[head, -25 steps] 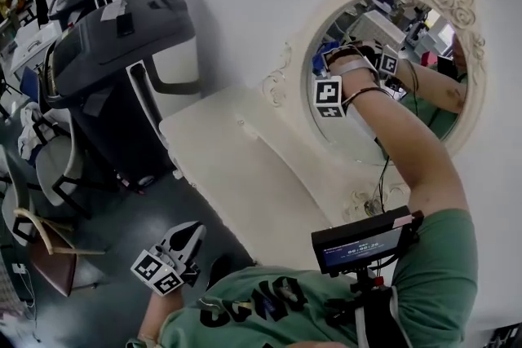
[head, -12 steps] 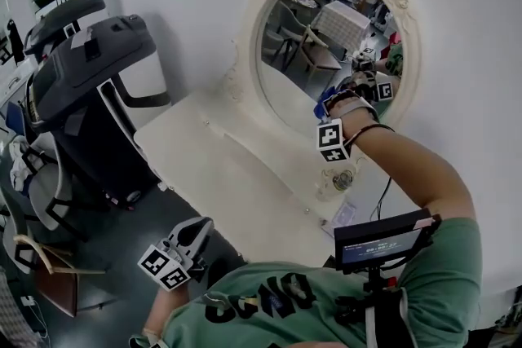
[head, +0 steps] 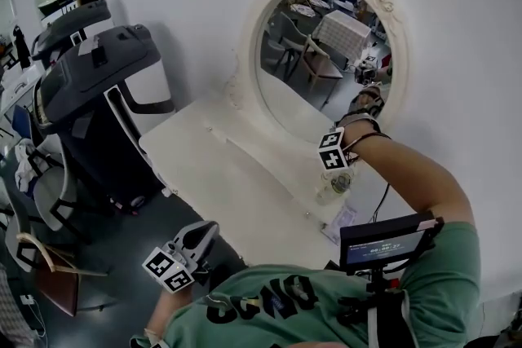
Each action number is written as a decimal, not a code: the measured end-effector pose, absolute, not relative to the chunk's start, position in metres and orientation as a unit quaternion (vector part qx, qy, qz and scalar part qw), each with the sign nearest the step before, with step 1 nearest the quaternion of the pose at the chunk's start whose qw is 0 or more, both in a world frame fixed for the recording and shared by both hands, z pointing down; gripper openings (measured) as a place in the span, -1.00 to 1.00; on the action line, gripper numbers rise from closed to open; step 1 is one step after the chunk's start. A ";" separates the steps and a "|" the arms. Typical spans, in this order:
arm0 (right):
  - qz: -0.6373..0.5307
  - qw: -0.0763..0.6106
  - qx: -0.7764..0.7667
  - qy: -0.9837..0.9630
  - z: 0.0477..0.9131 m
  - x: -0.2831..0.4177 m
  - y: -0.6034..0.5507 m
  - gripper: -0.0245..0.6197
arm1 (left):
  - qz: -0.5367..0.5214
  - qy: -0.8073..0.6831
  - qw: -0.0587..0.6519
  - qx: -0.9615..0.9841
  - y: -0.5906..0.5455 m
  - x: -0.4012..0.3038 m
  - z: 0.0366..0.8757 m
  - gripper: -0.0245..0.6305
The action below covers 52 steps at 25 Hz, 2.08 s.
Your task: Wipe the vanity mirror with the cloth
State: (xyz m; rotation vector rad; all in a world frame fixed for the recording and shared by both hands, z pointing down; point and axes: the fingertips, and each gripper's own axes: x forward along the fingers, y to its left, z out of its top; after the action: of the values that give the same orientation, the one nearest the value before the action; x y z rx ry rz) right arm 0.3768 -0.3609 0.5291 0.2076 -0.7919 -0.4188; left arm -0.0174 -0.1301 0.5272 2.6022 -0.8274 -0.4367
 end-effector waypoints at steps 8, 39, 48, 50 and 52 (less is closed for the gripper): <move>-0.284 0.811 0.150 -0.488 0.497 0.264 -0.449 -0.70 | -0.157 -0.336 0.209 0.905 -0.136 -0.062 0.550 -0.91; -0.468 0.781 0.139 -0.389 0.517 0.224 -0.528 -0.70 | -0.149 -0.344 0.222 0.900 -0.173 -0.085 0.568 -0.91; -0.332 0.844 0.105 -0.407 0.565 0.336 -0.405 -0.70 | -0.146 -0.297 0.208 0.920 -0.141 -0.025 0.547 -0.91; -0.278 0.863 0.101 -0.409 0.569 0.355 -0.385 -0.70 | -0.148 -0.297 0.204 0.921 -0.136 -0.019 0.541 -0.91; -0.244 0.871 0.103 -0.413 0.570 0.362 -0.375 -0.70 | -0.148 -0.297 0.200 0.922 -0.131 -0.017 0.537 -0.91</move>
State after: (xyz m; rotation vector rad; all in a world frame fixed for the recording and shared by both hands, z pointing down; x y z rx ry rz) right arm 0.3622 -0.3753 0.5704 0.2163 -0.8635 -0.5105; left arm -0.0166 -0.1312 0.5368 2.5765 -0.8304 -0.4138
